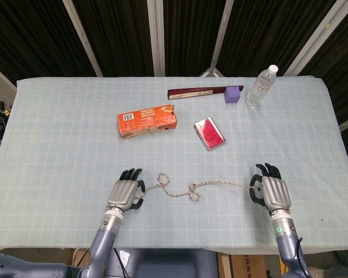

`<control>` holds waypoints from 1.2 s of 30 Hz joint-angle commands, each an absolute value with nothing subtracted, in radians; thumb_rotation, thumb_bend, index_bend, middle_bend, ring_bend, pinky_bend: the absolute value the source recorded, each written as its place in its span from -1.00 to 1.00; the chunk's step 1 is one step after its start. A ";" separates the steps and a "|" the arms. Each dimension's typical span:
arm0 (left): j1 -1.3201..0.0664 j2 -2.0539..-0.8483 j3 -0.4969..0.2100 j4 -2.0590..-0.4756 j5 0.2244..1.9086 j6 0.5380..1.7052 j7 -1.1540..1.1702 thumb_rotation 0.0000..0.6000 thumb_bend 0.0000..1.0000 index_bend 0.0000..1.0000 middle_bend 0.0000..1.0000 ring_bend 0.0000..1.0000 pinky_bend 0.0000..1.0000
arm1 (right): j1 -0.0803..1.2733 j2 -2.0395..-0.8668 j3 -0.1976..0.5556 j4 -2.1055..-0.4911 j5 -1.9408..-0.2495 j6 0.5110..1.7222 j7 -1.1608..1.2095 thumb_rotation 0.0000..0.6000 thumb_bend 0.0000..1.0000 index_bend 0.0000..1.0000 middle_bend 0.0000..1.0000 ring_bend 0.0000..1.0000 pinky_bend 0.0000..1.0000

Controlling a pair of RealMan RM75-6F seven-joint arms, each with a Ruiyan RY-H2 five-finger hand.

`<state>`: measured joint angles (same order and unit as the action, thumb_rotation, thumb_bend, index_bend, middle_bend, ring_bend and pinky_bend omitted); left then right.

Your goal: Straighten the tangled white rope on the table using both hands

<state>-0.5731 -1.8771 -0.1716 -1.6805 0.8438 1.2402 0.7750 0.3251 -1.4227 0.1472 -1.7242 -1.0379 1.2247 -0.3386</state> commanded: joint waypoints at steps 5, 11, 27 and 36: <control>-0.576 -1.878 -0.167 -1.683 0.845 1.242 0.763 1.00 -0.11 -0.03 -0.87 -1.00 -1.00 | 0.326 -1.424 0.145 -1.724 -1.037 1.227 -0.341 1.00 -0.02 0.16 -0.66 -1.00 -1.00; -0.578 -1.877 -0.159 -1.682 0.847 1.246 0.760 1.00 -0.06 0.00 -0.86 -1.00 -1.00 | 0.327 -1.423 0.144 -1.723 -1.035 1.227 -0.343 1.00 -0.02 0.16 -0.66 -1.00 -1.00; -0.583 -1.885 -0.157 -1.677 0.836 1.254 0.749 1.00 0.15 0.04 -0.85 -1.00 -1.00 | 0.328 -1.424 0.141 -1.717 -1.031 1.228 -0.345 1.00 -0.02 0.16 -0.66 -1.00 -1.00; -0.584 -1.876 -0.158 -1.680 0.836 1.259 0.747 1.00 0.20 0.07 -0.84 -1.00 -1.00 | 0.328 -1.426 0.136 -1.714 -1.031 1.229 -0.350 1.00 -0.02 0.16 -0.66 -1.00 -1.00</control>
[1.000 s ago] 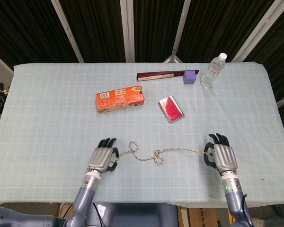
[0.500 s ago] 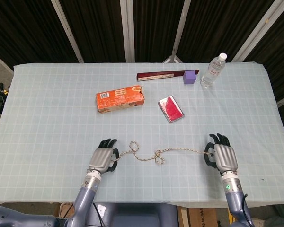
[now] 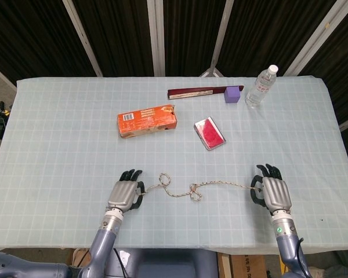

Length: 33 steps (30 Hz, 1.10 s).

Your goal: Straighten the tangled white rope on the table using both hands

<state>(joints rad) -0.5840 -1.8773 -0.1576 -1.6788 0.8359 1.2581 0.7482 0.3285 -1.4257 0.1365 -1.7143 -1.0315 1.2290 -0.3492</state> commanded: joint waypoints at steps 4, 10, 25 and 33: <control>-0.585 -1.864 -0.159 -1.682 0.837 1.263 0.749 1.00 0.24 0.07 -0.84 -1.00 -1.00 | 0.329 -1.427 0.135 -1.711 -1.031 1.229 -0.351 1.00 -0.01 0.16 -0.66 -1.00 -1.00; -0.586 -1.847 -0.162 -1.688 0.833 1.264 0.748 1.00 0.28 0.08 -0.83 -1.00 -1.00 | 0.328 -1.426 0.134 -1.710 -1.031 1.230 -0.351 1.00 -0.01 0.16 -0.66 -1.00 -1.00; -0.577 -1.772 -0.171 -1.693 0.839 1.270 0.723 1.00 0.34 0.12 -0.81 -1.00 -1.00 | 0.327 -1.426 0.127 -1.702 -1.031 1.229 -0.360 1.00 -0.01 0.16 -0.65 -1.00 -1.00; -0.568 -1.713 -0.172 -1.703 0.842 1.271 0.711 1.00 0.35 0.13 -0.81 -1.00 -1.00 | 0.326 -1.423 0.124 -1.703 -1.029 1.230 -0.364 1.00 -0.02 0.16 -0.65 -1.00 -1.00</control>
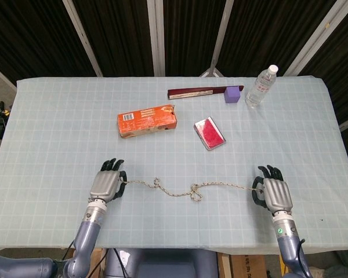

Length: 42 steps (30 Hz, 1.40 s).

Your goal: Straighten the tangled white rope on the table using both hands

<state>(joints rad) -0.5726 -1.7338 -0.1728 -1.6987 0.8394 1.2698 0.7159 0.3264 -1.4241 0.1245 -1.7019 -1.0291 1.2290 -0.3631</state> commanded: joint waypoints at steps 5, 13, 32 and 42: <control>-0.552 -1.638 -0.163 -1.720 0.854 1.269 0.692 1.00 0.35 0.14 -0.80 -1.00 -1.00 | 0.323 -1.420 0.121 -1.706 -1.030 1.234 -0.367 1.00 -0.01 0.16 -0.65 -1.00 -1.00; -0.510 -1.498 -0.155 -1.753 0.880 1.260 0.611 1.00 0.35 0.14 -0.80 -1.00 -1.00 | 0.315 -1.413 0.114 -1.707 -1.029 1.241 -0.374 1.00 -0.01 0.16 -0.65 -1.00 -1.00; -0.424 -1.276 -0.127 -1.727 0.940 1.213 0.400 1.00 0.37 0.14 -0.79 -1.00 -1.00 | 0.298 -1.390 0.106 -1.710 -1.033 1.260 -0.386 1.00 -0.02 0.16 -0.65 -1.00 -1.00; -0.410 -1.261 -0.120 -1.717 0.953 1.205 0.367 1.00 0.38 0.15 -0.79 -1.00 -1.00 | 0.295 -1.388 0.114 -1.689 -1.013 1.256 -0.386 1.00 -0.01 0.16 -0.65 -1.00 -1.00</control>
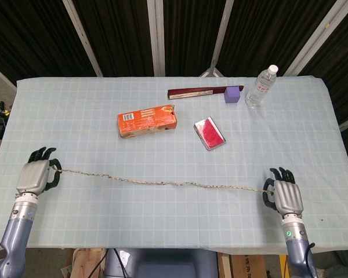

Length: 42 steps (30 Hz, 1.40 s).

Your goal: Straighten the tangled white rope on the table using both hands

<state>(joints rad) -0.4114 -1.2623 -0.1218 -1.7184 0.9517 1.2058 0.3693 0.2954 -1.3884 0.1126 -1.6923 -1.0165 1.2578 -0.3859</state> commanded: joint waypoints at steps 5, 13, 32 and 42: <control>-0.401 -1.258 -0.112 -1.710 0.955 1.201 0.359 1.00 0.38 0.15 -0.79 -1.00 -1.00 | 0.294 -1.386 0.118 -1.680 -1.003 1.254 -0.387 1.00 -0.01 0.16 -0.65 -1.00 -1.00; -0.384 -1.247 -0.097 -1.692 0.962 1.199 0.345 1.00 0.38 0.15 -0.79 -1.00 -1.00 | 0.292 -1.383 0.121 -1.665 -0.988 1.251 -0.393 1.00 -0.01 0.16 -0.65 -1.00 -1.00; -0.375 -1.291 -0.072 -1.652 0.949 1.174 0.381 1.00 0.38 0.13 -0.80 -1.00 -1.00 | 0.296 -1.401 0.111 -1.641 -0.976 1.233 -0.414 1.00 -0.01 0.13 -0.65 -1.00 -1.00; -0.386 -1.246 -0.058 -1.655 0.873 1.143 0.469 1.00 -0.40 -0.38 -1.00 -1.00 -1.00 | 0.299 -1.387 0.103 -1.656 -0.988 1.217 -0.410 1.00 -0.01 -0.87 -0.83 -1.00 -1.00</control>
<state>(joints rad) -0.3849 -1.2506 -0.0593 -1.6537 0.8777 1.1461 0.4653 0.2987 -1.3874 0.1030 -1.6557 -0.9871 1.2165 -0.4113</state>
